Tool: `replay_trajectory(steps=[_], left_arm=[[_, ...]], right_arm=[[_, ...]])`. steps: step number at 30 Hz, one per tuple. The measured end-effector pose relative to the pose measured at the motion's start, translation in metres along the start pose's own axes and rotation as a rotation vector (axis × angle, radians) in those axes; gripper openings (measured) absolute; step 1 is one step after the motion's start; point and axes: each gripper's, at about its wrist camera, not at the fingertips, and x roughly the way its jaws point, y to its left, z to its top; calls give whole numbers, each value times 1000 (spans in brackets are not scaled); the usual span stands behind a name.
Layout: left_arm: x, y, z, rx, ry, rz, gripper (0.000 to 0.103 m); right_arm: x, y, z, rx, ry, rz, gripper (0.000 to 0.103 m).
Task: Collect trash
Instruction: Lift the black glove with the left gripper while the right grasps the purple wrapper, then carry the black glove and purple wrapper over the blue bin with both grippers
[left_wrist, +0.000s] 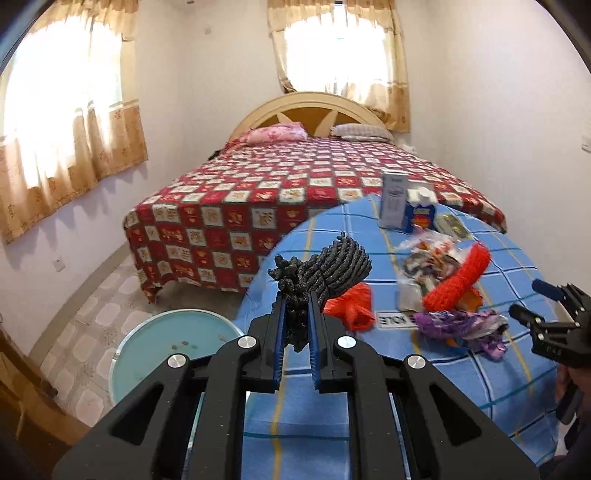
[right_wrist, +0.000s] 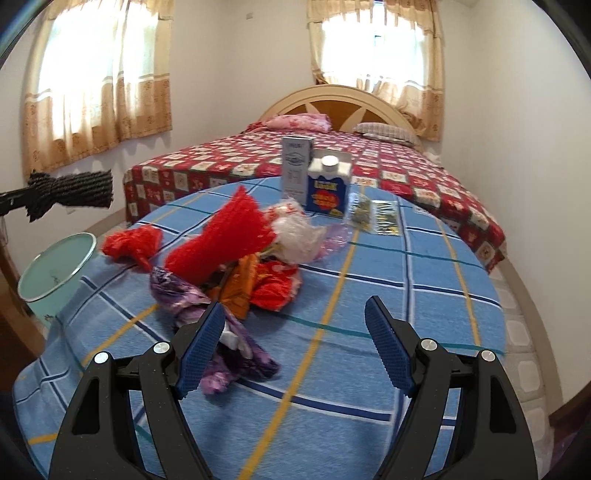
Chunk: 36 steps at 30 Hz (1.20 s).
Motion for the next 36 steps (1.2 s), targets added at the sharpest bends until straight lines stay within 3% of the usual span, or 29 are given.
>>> replay_trajectory(steps=[5, 7, 9, 12, 21, 36], left_arm=[[11, 21, -14, -3, 45, 77, 11], [16, 30, -23, -11, 79, 97, 11], [19, 38, -30, -17, 100, 112, 11], [22, 50, -36, -35, 116, 138, 11], [19, 65, -35, -56, 108, 178, 11], [28, 102, -51, -87, 163, 289, 11]], right_arm=[[19, 15, -6, -28, 67, 74, 73], [25, 19, -8, -36, 98, 108, 58], [31, 22, -10, -44, 129, 151, 32], [26, 27, -8, -51, 107, 176, 16], [-3, 51, 30, -62, -11, 240, 14], [50, 122, 83, -138, -11, 307, 14]])
